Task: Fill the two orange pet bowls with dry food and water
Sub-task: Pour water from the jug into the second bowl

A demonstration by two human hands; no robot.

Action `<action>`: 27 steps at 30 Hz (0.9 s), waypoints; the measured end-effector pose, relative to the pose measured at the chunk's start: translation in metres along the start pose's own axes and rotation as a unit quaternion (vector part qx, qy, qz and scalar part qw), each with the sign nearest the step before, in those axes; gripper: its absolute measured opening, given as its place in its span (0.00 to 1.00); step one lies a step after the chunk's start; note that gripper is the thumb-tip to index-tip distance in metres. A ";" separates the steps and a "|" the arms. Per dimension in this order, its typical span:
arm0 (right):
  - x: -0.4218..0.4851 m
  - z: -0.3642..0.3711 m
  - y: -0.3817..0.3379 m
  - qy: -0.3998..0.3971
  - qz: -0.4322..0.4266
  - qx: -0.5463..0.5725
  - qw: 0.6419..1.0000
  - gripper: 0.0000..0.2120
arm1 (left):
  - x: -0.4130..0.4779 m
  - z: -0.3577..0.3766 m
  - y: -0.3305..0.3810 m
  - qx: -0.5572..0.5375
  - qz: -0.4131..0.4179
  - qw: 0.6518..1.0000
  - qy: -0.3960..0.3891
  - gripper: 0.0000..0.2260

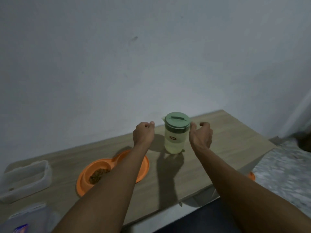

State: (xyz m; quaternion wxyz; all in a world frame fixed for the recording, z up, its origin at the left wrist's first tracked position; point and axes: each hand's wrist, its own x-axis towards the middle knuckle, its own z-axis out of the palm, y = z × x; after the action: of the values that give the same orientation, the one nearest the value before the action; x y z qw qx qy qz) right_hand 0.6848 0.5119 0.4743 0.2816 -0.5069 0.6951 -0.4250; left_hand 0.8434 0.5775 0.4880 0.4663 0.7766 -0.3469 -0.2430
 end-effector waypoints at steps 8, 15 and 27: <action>0.067 0.013 0.019 -0.173 -0.011 0.013 0.985 0.30 | 0.020 0.081 0.030 -0.049 -0.067 0.996 -0.026 0.15; 0.084 0.018 0.034 -0.215 0.029 0.091 0.972 0.37 | 0.033 0.099 0.033 -0.190 -0.139 0.971 -0.049 0.08; 0.083 0.020 0.030 -0.251 0.065 0.145 0.955 0.28 | 0.024 0.090 0.028 -0.205 -0.141 0.966 -0.067 0.09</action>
State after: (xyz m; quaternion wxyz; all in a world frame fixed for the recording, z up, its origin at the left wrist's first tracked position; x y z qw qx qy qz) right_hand 0.6600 0.4309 0.4412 0.5446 -0.5042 0.5644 -0.3613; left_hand 0.7867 0.4996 0.4714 0.5522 0.6871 -0.2069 -0.4244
